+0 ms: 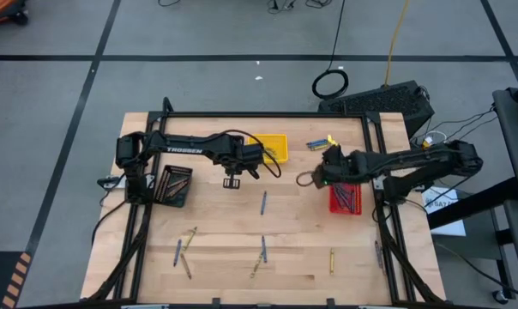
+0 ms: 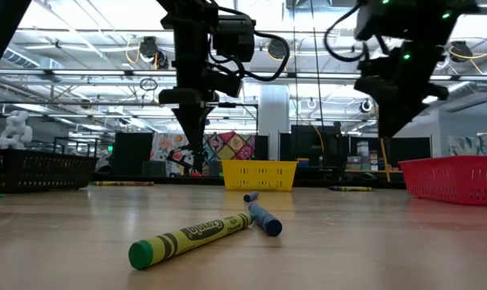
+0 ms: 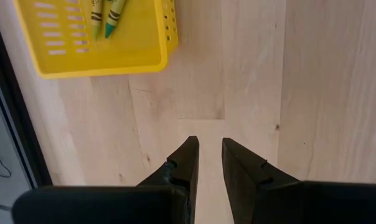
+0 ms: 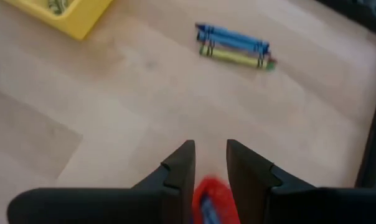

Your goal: Sort crayons

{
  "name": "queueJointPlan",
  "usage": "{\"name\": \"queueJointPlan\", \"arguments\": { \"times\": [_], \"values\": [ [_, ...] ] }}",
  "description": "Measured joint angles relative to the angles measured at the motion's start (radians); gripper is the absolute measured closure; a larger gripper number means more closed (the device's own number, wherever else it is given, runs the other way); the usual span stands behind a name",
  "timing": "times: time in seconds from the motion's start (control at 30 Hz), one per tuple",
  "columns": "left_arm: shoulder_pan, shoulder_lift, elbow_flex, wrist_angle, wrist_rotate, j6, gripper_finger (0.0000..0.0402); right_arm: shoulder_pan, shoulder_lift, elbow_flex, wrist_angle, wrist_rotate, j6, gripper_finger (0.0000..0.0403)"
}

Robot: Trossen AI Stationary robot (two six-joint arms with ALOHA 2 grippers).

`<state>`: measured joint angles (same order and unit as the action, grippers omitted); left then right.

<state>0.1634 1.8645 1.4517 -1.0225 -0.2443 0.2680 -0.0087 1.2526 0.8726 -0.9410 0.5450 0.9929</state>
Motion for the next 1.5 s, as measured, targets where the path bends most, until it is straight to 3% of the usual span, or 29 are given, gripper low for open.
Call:
{"name": "queueJointPlan", "arguments": {
  "times": [0.37,0.57,0.77,1.0,1.2,1.5],
  "values": [
    [0.000,0.000,0.000,0.005,0.001,0.005,0.0336,-0.362,0.000,0.001,0.289,-0.234,-0.457,0.0323],
    [0.000,0.000,0.000,0.004,0.001,0.004,0.0336,-0.526,0.006,0.001,0.375,-0.400,-0.604,0.0323],
    [0.001,0.000,0.000,0.011,0.001,0.034,0.0336,-0.654,0.055,0.001,0.473,-0.488,-0.747,0.0323],
    [0.001,0.000,0.000,0.021,0.000,0.034,0.0336,-0.698,0.138,0.002,0.574,-0.521,-0.860,0.0320],
    [0.008,0.000,0.000,0.018,0.000,0.034,0.0336,-0.698,0.170,0.014,0.547,-0.520,-0.957,0.0289],
    [0.042,0.000,0.000,0.011,0.000,0.034,0.0336,-0.726,0.173,0.110,0.515,-0.524,-1.265,0.0271]
  ]
}}
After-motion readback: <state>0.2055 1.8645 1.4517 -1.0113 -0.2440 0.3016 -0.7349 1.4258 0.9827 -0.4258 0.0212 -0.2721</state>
